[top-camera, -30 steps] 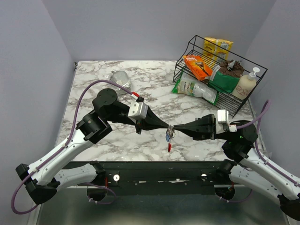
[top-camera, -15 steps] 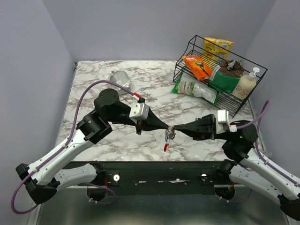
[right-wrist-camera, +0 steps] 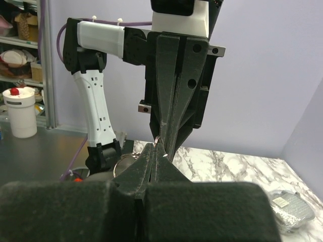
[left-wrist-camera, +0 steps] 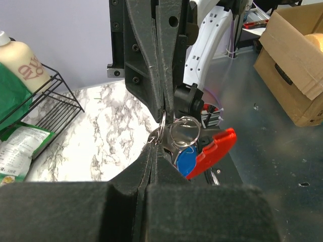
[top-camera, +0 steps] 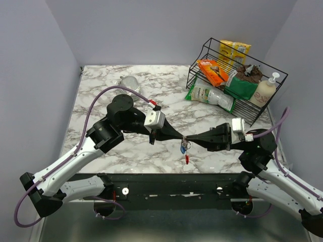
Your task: Put the keys on the keyring
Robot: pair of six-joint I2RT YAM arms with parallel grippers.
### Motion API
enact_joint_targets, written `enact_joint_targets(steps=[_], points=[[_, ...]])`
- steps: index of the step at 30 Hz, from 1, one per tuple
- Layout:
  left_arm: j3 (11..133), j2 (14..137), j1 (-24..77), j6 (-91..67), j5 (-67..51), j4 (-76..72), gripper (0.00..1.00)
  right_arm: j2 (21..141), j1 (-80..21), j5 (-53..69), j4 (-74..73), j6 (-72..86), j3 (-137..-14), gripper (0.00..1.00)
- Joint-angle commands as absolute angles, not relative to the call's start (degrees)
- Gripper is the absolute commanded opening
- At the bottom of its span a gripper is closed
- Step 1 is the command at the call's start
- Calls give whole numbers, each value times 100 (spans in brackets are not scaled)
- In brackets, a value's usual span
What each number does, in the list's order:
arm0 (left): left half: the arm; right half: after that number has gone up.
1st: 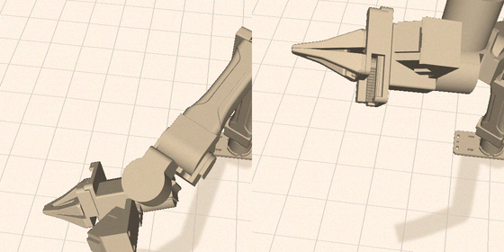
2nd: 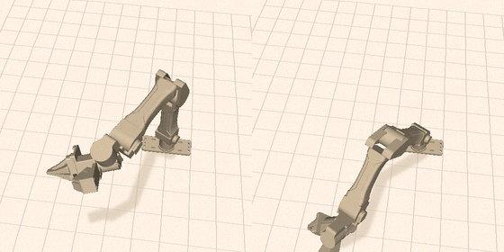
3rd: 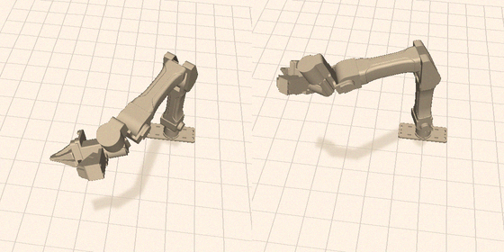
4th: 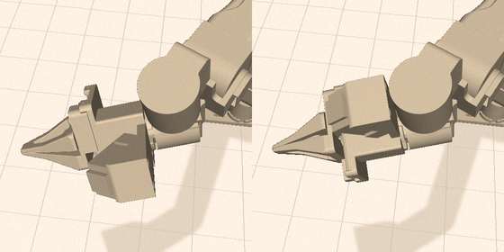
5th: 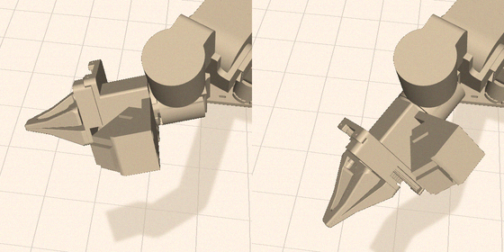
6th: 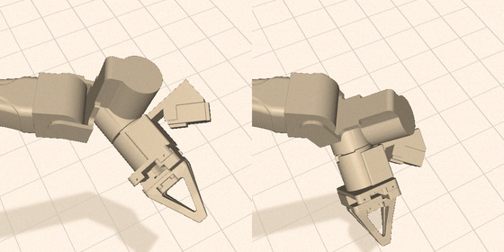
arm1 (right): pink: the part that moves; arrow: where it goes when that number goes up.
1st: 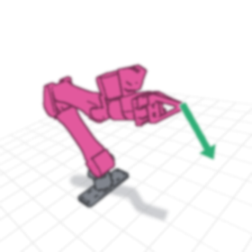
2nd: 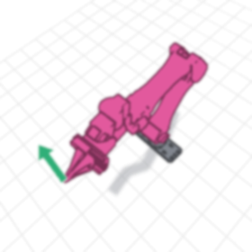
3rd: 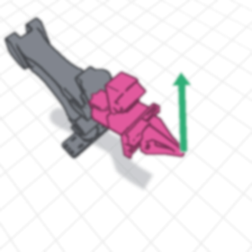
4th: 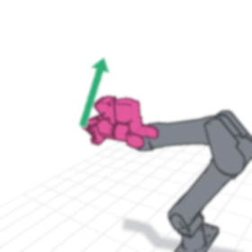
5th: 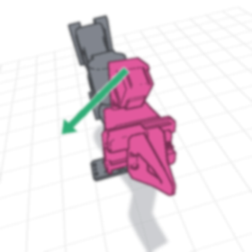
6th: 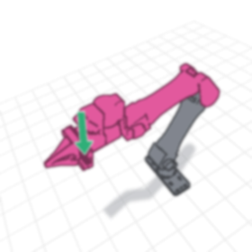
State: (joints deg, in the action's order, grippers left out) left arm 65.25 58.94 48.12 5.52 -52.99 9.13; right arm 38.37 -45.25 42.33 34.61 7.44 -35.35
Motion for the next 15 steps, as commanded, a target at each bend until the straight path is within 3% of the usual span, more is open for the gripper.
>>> enact_joint_targets(steps=[1, 15], points=[[6706, 6003, 4816, 694, -5063, 1099, 0, 3814, -4526, 4430, 3718, 721, -3718, 0], [6794, 6082, 4816, 765, -4966, 1002, 0, 3823, -4526, 4491, 3647, 677, -3735, 0]])
